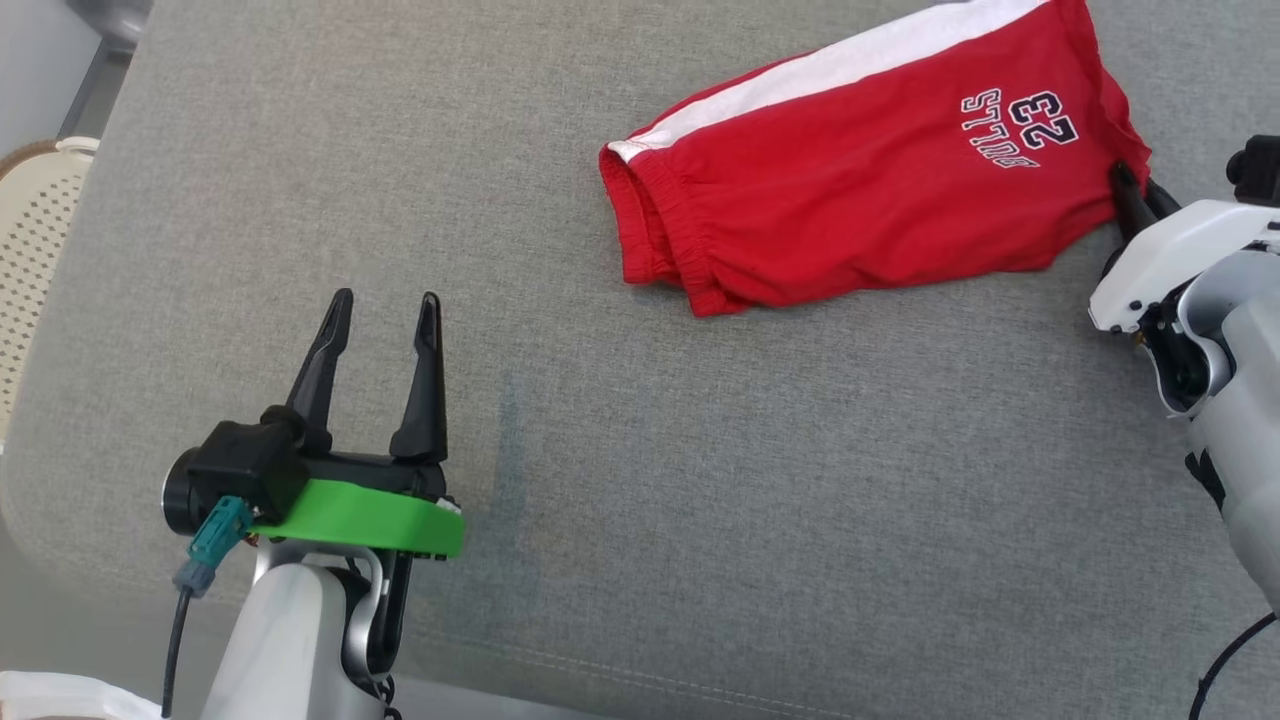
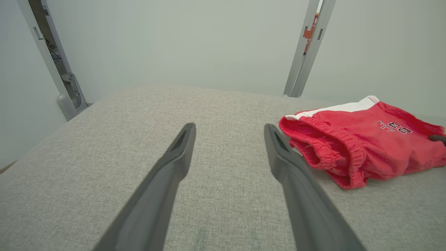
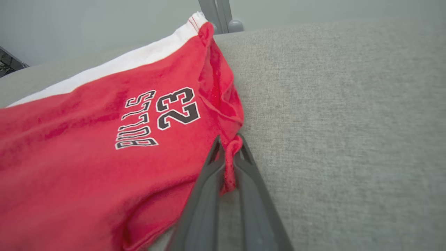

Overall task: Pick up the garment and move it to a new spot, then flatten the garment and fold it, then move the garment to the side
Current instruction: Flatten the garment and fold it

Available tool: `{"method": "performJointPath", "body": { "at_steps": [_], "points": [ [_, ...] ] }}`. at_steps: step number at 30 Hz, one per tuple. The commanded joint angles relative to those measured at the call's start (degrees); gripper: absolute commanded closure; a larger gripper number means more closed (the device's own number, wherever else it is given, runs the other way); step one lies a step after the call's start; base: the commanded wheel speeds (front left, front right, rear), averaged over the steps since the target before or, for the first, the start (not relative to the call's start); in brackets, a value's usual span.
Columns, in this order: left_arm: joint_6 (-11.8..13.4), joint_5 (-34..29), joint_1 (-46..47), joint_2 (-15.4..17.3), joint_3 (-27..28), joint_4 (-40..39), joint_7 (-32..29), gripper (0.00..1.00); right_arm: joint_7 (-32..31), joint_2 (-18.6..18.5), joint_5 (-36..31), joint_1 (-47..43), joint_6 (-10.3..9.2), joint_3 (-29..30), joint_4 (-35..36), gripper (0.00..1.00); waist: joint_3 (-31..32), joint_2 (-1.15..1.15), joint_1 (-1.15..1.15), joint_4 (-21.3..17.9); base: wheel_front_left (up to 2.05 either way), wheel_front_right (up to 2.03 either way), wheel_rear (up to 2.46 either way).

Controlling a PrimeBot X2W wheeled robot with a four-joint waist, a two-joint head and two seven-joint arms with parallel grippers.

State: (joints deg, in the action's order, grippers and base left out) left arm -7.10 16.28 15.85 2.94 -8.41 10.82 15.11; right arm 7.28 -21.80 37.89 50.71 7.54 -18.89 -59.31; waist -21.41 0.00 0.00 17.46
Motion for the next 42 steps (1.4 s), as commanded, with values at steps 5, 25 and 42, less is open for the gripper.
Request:
{"method": "performJointPath", "body": {
  "at_steps": [5, 25, 42],
  "points": [
    [-0.1, -1.3, -1.5, 0.0, 0.8, -0.3, 0.0, 0.00, 2.8, -1.0, 2.9, -3.5, -0.12, -0.6, 2.0, 1.00, 2.9, 0.00, 0.00, -3.5, 0.00, 0.00, 0.00],
    [-0.3, -3.4, -6.6, 0.0, 3.4, -0.2, 0.0, 0.00, 7.8, -2.9, 14.7, -29.6, -0.12, 8.0, 14.7, 1.00, 9.5, 0.00, 0.00, -10.2, 0.00, 0.00, 0.00],
    [-0.4, -3.4, -7.5, 0.0, 3.3, 0.2, 0.0, 0.00, 7.4, 3.6, 4.4, -23.6, -0.10, 7.0, 27.7, 1.00, 12.4, 0.00, 0.00, -10.5, 0.00, 0.00, 0.00]
  ]
}}
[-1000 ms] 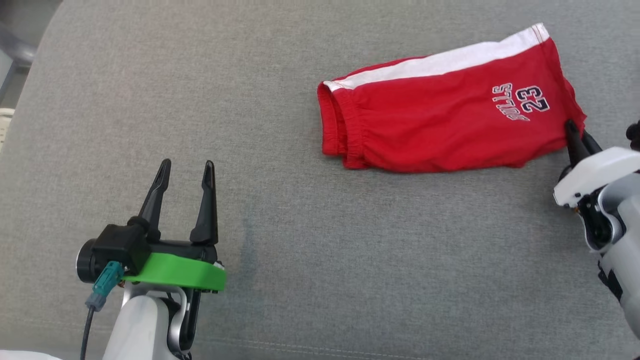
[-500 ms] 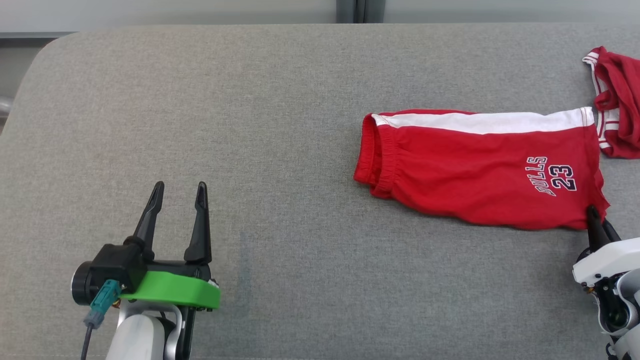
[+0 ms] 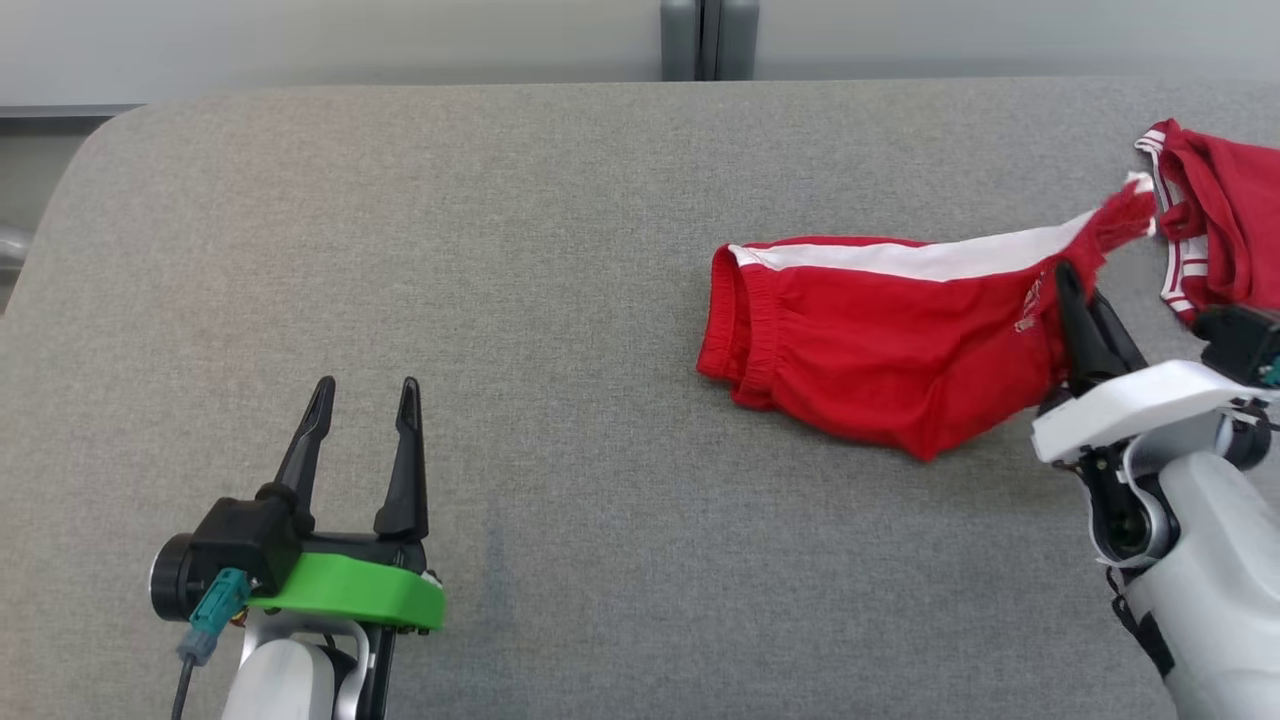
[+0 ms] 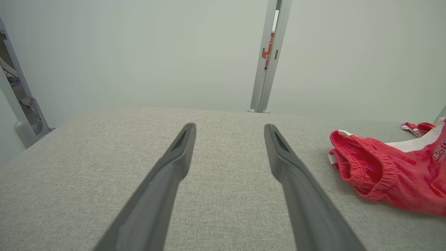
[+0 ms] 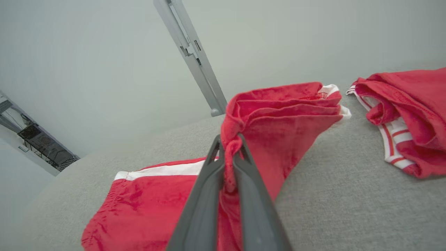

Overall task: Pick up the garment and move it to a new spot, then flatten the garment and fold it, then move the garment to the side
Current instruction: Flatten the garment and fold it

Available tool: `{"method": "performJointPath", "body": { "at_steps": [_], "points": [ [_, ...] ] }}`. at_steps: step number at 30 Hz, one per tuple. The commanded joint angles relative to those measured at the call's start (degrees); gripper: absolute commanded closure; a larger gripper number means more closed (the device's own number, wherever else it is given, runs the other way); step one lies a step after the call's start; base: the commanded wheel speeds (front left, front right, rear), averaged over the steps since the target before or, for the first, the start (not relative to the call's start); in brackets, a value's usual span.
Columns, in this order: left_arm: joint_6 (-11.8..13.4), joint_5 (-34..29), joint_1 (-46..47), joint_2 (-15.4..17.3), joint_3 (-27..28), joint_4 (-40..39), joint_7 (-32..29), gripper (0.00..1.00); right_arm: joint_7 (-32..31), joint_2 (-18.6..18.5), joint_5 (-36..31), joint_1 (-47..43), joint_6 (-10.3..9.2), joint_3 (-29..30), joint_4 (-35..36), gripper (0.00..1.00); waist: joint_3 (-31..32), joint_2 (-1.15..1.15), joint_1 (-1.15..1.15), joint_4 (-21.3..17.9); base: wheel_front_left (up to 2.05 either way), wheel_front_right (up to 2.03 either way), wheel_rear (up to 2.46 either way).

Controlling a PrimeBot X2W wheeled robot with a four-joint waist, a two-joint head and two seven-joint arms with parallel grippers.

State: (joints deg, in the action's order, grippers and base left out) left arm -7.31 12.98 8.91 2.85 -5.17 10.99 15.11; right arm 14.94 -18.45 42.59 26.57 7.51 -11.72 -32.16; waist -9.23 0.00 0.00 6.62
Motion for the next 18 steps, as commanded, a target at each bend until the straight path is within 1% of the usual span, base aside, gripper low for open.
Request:
{"method": "performJointPath", "body": {
  "at_steps": [1, 6, 10, 14, 18],
  "points": [
    [-0.2, 0.1, -0.7, 0.1, 0.0, 0.0, 0.0, 0.00, -0.4, 0.8, -0.9, 0.8, -0.06, -0.7, 1.5, 1.00, 0.3, 0.00, 0.00, 0.5, 0.00, 0.00, 0.00],
    [0.0, 0.9, -0.9, 0.1, -0.5, -0.2, 0.0, 0.00, -2.6, 3.8, -4.3, 1.6, -0.06, -4.0, 7.1, 1.00, 0.3, 0.00, 0.00, 1.7, 0.00, 0.00, 0.00],
    [0.2, 1.4, -0.9, 0.1, -0.7, -0.3, 0.0, 0.00, -5.2, 6.1, -6.2, 1.3, -0.06, -7.0, 10.1, 1.00, 0.1, 0.00, 0.00, 2.7, 0.00, 0.00, 0.00],
    [0.4, 2.0, -0.5, 0.1, -1.4, -0.2, 0.0, 0.00, -7.0, 7.7, -7.7, -0.6, -0.06, -9.6, 10.5, 1.00, -0.2, 0.00, 0.00, 3.9, 0.00, 0.00, 0.00],
    [0.8, 2.9, -0.6, 0.1, -2.0, -0.2, 0.0, 0.00, -7.5, 8.7, -9.1, -2.7, -0.06, -12.0, 8.8, 1.00, -0.4, 0.00, 0.00, 4.9, 0.00, 0.00, 0.00]
  ]
}}
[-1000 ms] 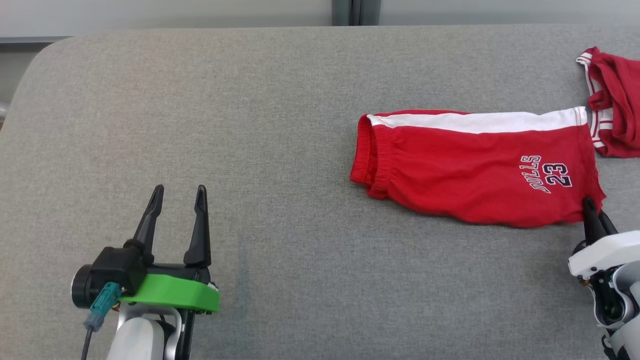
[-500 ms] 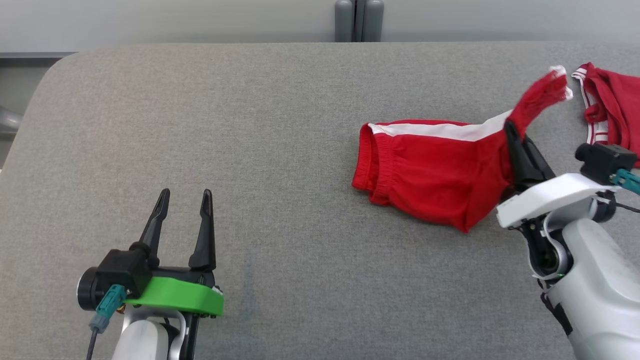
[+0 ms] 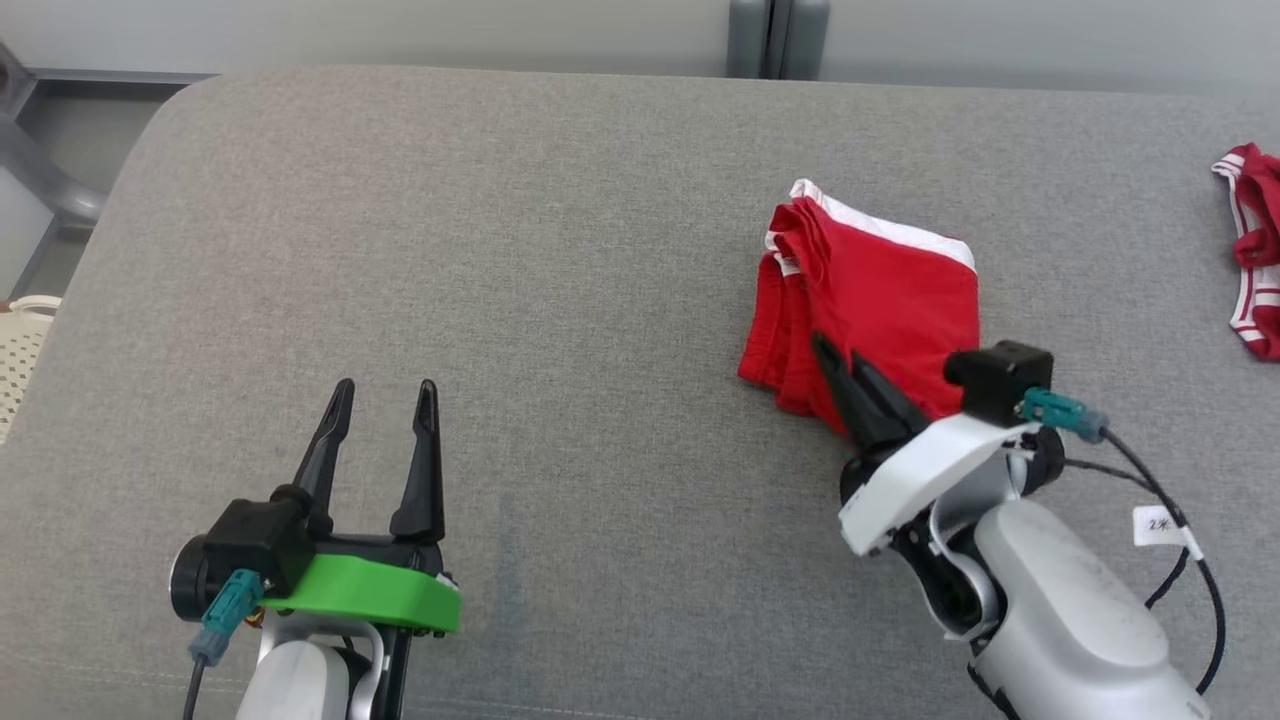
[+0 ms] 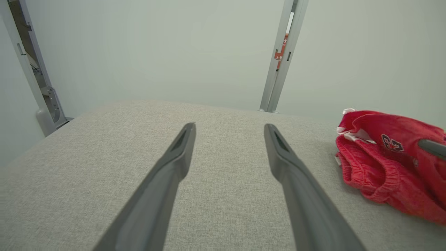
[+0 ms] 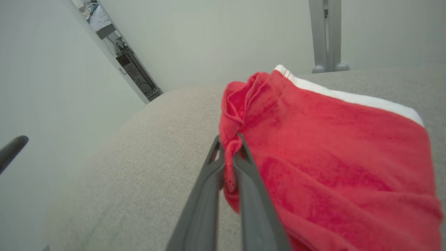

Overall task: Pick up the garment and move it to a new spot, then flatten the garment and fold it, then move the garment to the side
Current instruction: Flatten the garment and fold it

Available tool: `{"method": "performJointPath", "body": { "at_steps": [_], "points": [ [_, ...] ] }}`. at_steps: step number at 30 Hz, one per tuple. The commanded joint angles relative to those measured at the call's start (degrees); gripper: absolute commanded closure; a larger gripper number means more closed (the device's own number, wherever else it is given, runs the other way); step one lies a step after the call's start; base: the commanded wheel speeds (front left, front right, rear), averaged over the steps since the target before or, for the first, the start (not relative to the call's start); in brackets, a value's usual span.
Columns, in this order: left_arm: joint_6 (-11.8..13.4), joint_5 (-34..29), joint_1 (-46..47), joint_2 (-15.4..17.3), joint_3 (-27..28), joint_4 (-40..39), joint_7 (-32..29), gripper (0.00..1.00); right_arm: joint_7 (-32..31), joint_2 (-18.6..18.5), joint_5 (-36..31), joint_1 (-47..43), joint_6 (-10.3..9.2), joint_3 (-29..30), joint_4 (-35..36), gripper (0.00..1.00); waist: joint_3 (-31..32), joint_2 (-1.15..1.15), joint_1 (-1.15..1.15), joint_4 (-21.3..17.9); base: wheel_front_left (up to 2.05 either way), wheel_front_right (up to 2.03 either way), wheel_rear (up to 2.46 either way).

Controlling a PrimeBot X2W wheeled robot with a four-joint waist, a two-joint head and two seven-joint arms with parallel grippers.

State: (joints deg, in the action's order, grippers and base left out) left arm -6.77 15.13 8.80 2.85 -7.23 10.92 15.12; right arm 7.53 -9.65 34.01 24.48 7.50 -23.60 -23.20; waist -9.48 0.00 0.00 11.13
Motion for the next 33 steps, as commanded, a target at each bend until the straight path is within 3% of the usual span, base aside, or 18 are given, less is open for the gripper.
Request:
{"method": "performJointPath", "body": {
  "at_steps": [1, 4, 5, 7, 13, 24, 25, 26, 27, 33],
  "points": [
    [0.3, 0.8, -0.5, 0.1, 0.0, -0.1, 0.0, 0.00, -0.1, 0.1, -0.9, -1.1, -0.04, -0.8, -0.8, 1.00, -0.2, 0.00, 0.00, 0.5, 0.00, 0.00, 0.00],
    [0.6, 1.0, -0.6, 0.1, -0.4, -0.1, 0.0, 0.00, 0.7, 0.7, -1.5, -2.6, -0.04, -3.1, -2.7, 1.00, -0.3, 0.00, 0.00, 0.8, 0.00, 0.00, 0.00],
    [0.7, 1.0, -0.7, 0.1, -0.5, -0.1, 0.0, 0.00, 1.0, 0.8, -1.6, -3.0, -0.04, -3.8, -3.3, 0.62, -0.3, 0.00, 0.00, 0.8, 0.00, 0.00, 0.00],
    [0.8, 0.9, -0.7, 0.1, -0.5, -0.1, 0.0, 0.00, 2.0, 0.8, -1.5, -3.2, -0.04, -4.5, -4.0, 0.00, -0.4, 0.00, 0.00, 0.7, 0.00, 0.00, 0.00],
    [0.7, 0.0, -0.5, 0.1, -0.3, 0.2, 0.0, 0.00, 5.1, -1.7, -1.7, -1.5, -0.04, -4.2, -2.1, 0.00, -0.2, 0.00, 0.00, 0.1, 0.00, 0.00, 0.00],
    [0.4, -0.5, -0.8, 0.1, -0.3, 0.3, 0.0, 0.00, 7.0, -6.1, -4.6, -1.0, -0.04, 8.8, -1.1, 0.00, 0.1, 0.00, 0.00, 0.2, 0.00, 0.00, 0.00],
    [0.3, -0.5, -0.7, 0.1, -0.4, 0.3, 0.0, 0.00, 6.8, -6.1, -5.3, -0.8, -0.04, 9.5, -1.8, 0.29, 0.0, 0.00, 0.00, 0.2, 0.00, 0.00, 0.00],
    [0.3, -0.5, -0.5, 0.1, -0.5, 0.3, 0.0, 0.00, 6.6, -6.1, -5.6, -0.6, -0.04, 10.0, -2.4, 0.71, -0.1, 0.00, 0.00, 0.4, 0.00, 0.00, 0.00],
    [0.2, -0.5, -0.3, 0.1, -0.6, 0.3, 0.0, 0.00, 6.5, -5.9, -6.0, 0.0, -0.04, 10.5, -3.2, 0.97, -0.3, 0.00, 0.00, 0.5, 0.00, 0.00, 0.00],
    [0.1, -0.2, 1.6, 0.1, -1.6, 0.4, 0.0, 0.00, 5.6, -4.9, -9.7, 5.0, -0.05, 10.9, -9.6, 1.00, -1.6, 0.00, 0.00, 1.8, 0.00, 0.00, 0.00]
  ]
}}
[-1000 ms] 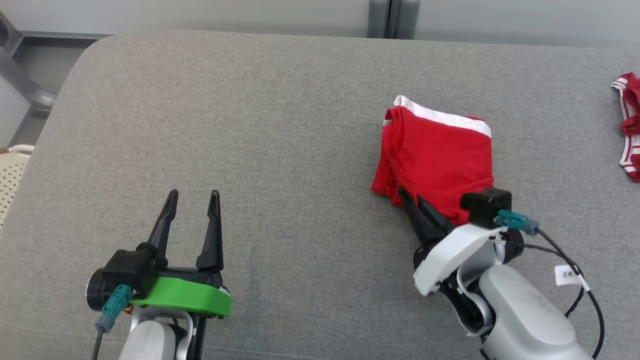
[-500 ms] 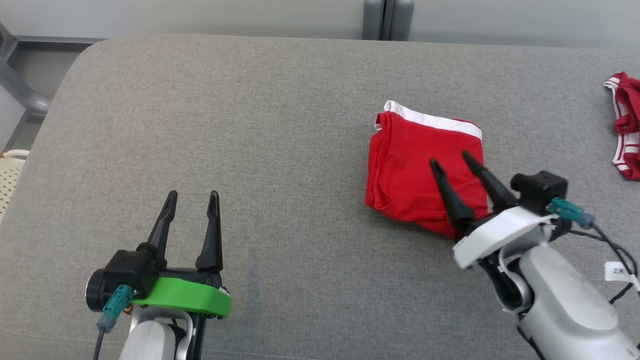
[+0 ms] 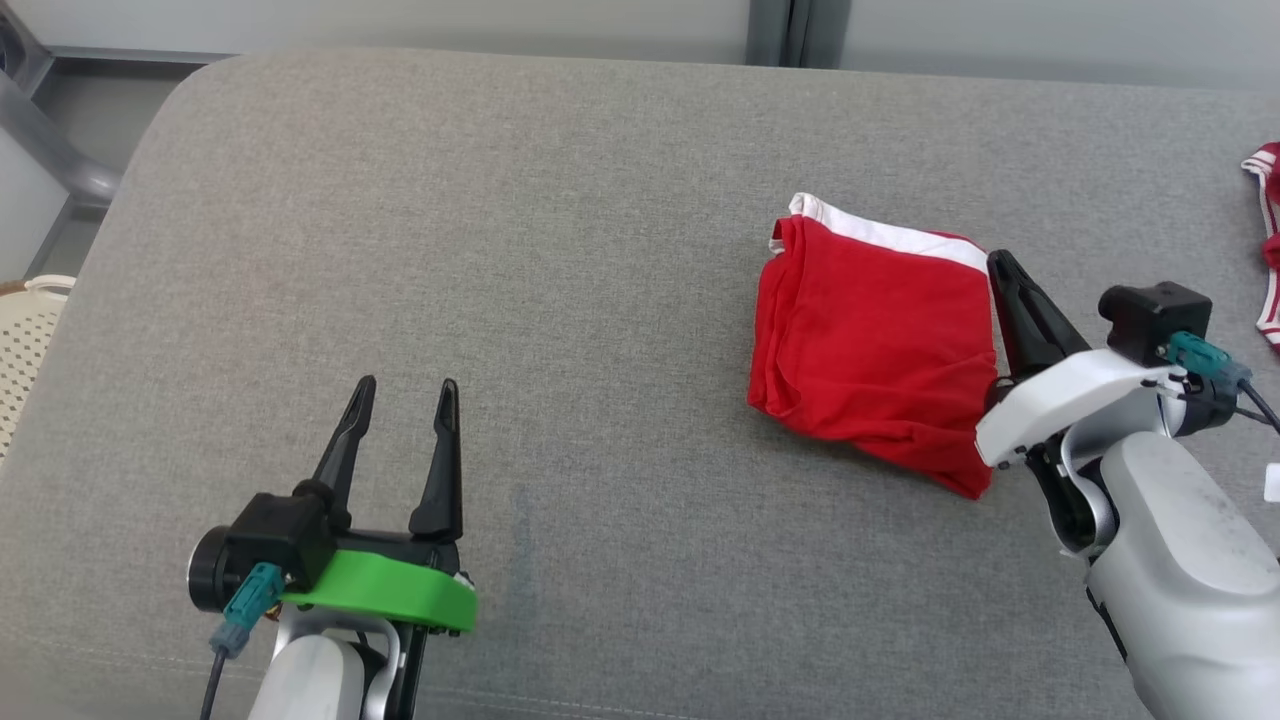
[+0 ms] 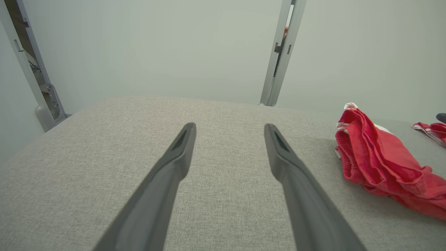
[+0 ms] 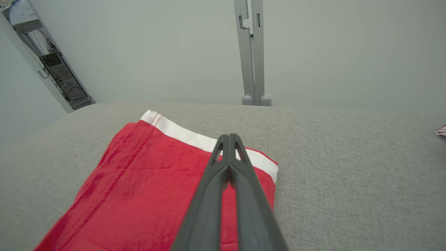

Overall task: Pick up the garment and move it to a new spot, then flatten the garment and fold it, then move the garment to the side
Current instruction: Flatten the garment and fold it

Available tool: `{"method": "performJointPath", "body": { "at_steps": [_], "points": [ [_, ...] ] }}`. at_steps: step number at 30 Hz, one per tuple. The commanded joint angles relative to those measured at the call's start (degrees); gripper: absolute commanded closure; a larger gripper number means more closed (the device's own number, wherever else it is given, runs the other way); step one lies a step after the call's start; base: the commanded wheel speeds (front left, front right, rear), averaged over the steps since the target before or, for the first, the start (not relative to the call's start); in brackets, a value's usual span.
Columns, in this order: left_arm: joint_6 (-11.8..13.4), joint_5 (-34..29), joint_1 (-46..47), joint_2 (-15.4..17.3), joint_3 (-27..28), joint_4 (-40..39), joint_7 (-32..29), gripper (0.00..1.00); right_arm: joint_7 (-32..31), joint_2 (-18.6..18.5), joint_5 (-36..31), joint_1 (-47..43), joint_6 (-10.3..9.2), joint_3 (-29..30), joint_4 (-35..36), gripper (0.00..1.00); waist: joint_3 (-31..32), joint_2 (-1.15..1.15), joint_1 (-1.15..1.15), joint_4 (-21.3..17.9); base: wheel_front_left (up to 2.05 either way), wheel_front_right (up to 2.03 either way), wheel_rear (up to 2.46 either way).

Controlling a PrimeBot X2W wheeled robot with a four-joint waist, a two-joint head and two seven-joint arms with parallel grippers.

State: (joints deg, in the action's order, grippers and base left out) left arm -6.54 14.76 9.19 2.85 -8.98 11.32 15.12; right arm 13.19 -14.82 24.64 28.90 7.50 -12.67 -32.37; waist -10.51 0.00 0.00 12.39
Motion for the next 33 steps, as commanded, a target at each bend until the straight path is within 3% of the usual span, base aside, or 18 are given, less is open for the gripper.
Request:
{"method": "performJointPath", "body": {
  "at_steps": [1, 8, 16, 25, 28, 33],
  "points": [
    [-0.1, 0.3, 1.4, 0.1, -0.1, 0.0, 0.0, 0.00, -0.2, 0.5, -0.9, 1.6, -0.05, 0.0, -1.8, 1.00, -0.9, 0.00, 0.00, 0.8, 0.00, 0.00, 0.00],
    [0.2, 1.4, 2.9, 0.1, -1.7, 0.0, 0.0, 0.00, 0.9, 3.0, -6.2, 8.1, -0.05, 0.6, -13.0, 1.00, -3.1, 0.00, 0.00, 3.4, 0.00, 0.00, 0.00],
    [1.0, 2.3, 3.8, 0.1, -2.9, -0.2, 0.0, 0.00, 2.0, 8.9, -11.2, 12.0, -0.05, -1.4, -19.7, 1.00, -4.8, 0.00, 0.00, 5.4, 0.00, 0.00, 0.00],
    [1.5, 3.2, 4.9, 0.1, -4.5, -0.2, 0.0, 0.00, 2.0, 11.7, -11.4, 11.0, -0.05, -5.3, -16.9, 1.00, -6.1, 0.00, 0.00, 6.1, 0.00, 0.00, 0.00],
    [1.8, 2.7, 5.2, 0.1, -4.4, 0.0, 0.0, 0.00, 2.0, 11.8, -9.4, 10.7, -0.05, -7.0, -14.2, 1.00, -6.1, 0.00, 0.00, 5.2, 0.00, 0.00, 0.00],
    [1.7, 1.3, 4.7, 0.1, -2.4, 0.3, 0.0, 0.00, 2.0, 11.7, -10.7, 9.5, -0.06, -4.6, -9.3, 1.00, -4.8, 0.00, 0.00, 1.9, 0.00, 0.00, 0.00]
  ]
}}
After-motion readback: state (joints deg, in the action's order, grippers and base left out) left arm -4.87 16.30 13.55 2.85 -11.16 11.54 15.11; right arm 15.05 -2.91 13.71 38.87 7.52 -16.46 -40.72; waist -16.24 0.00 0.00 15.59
